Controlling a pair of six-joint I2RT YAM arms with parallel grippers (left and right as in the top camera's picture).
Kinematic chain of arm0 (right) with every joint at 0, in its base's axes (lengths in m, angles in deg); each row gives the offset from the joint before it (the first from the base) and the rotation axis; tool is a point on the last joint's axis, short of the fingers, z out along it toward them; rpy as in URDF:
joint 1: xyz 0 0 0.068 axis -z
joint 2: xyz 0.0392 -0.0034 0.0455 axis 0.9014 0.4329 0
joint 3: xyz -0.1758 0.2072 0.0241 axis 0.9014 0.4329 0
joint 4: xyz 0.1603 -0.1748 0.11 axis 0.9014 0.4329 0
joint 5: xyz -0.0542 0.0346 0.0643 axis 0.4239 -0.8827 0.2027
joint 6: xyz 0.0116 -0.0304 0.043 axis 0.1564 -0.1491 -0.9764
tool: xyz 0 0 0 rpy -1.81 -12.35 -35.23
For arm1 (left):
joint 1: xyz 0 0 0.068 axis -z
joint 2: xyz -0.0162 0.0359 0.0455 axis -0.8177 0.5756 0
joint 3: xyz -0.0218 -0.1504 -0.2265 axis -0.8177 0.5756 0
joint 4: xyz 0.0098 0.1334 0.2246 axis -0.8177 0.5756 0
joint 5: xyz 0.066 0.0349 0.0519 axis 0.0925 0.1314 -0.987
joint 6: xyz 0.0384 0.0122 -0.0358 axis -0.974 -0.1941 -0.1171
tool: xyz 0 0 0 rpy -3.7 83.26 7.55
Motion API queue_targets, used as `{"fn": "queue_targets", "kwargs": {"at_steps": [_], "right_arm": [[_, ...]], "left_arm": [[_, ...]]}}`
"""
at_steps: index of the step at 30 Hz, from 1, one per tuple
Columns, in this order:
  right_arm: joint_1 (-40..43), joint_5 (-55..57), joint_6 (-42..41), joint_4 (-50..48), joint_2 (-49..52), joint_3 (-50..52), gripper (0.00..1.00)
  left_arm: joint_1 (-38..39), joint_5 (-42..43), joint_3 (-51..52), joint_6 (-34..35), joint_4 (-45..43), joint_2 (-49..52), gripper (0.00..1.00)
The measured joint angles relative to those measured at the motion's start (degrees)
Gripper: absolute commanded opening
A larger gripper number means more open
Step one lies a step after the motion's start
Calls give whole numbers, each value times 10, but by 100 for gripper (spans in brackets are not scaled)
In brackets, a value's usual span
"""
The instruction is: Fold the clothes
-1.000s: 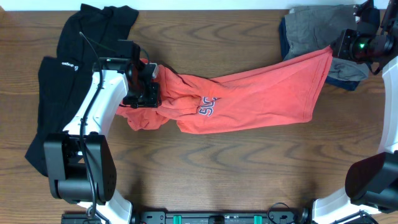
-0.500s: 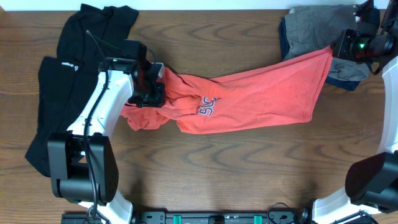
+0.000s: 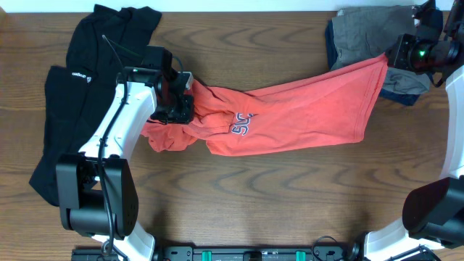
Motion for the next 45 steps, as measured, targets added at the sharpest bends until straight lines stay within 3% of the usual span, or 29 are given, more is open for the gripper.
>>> {"fn": "queue_targets", "kwargs": {"at_steps": [10, 16, 33, 45], "right_arm": [[0, 0, 4, 0, 0, 0, 1], [0, 0, 4, 0, 0, 0, 1], [0, 0, 4, 0, 0, 0, 1], [0, -1, 4, 0, -2, 0, 1]], "left_arm": [[0, -20, 1, 0, -2, 13, 27], [0, -28, 6, 3, -8, 43, 6], [0, -29, -10, 21, 0, 41, 6], [-19, -27, -156, 47, 6, -135, 6]]}}
